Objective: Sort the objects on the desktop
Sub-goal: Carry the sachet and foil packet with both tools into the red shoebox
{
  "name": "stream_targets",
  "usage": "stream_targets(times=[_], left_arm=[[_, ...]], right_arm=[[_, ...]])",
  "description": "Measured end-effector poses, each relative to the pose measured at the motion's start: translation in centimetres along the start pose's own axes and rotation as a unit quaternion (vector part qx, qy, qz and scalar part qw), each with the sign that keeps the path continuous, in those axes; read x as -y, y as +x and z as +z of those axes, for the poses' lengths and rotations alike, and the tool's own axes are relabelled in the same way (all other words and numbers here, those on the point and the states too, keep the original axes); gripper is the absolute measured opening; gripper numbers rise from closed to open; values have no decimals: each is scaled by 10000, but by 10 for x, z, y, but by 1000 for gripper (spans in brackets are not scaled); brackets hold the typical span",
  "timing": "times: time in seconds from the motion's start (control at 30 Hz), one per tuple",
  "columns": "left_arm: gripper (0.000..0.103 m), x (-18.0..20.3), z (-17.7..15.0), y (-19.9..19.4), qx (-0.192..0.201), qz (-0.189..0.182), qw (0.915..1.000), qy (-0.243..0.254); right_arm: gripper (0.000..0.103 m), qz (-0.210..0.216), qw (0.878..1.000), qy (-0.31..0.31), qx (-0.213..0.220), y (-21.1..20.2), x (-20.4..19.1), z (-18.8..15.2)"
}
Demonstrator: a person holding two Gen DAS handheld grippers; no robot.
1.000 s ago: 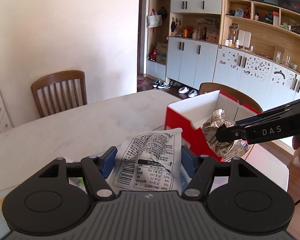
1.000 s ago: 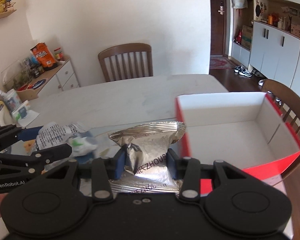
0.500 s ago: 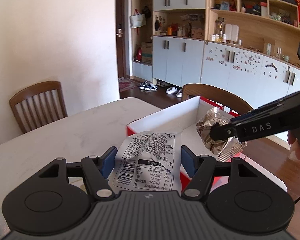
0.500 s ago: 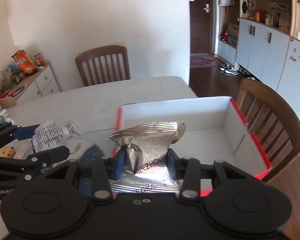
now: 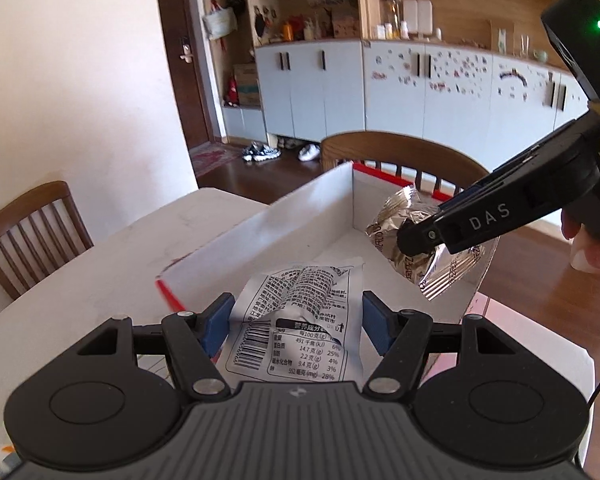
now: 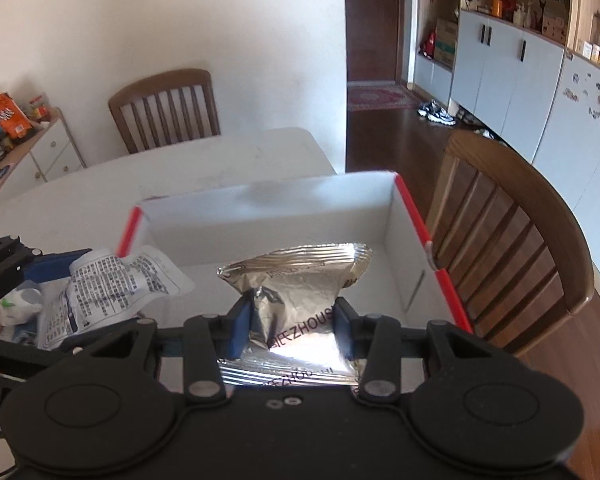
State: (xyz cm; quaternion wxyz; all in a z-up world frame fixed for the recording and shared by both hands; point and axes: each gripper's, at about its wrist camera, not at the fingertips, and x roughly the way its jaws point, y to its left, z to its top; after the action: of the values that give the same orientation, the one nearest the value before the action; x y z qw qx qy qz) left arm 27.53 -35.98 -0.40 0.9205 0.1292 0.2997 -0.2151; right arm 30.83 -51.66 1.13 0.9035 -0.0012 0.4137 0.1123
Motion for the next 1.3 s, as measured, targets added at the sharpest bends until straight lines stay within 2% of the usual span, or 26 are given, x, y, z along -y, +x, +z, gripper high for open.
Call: stream_targets(times=[0.37,0.63,1.0,1.2,1.3], left_arm=[[67,12,12,53,-478,-151,9984,251],[67,12,21,88,-1068,-259,9932,375],[67,23,19,115,-1882,-330,9780,834],[68,23,18,128,-2432,-460,9654,817],[69,24,18,130,-2572,-483,9609,900]], right_arm=[[42,-148,9989,-168,-407,42,12,-5],[42,-231,9963,-384,-728,74,18,-1],[42,-225,9919,-458,-1166,98,21,-5],[42,-191,9905,-456,-1283,104,22,-9],[42,-218,9891,-433,-1392,107,21,-6]])
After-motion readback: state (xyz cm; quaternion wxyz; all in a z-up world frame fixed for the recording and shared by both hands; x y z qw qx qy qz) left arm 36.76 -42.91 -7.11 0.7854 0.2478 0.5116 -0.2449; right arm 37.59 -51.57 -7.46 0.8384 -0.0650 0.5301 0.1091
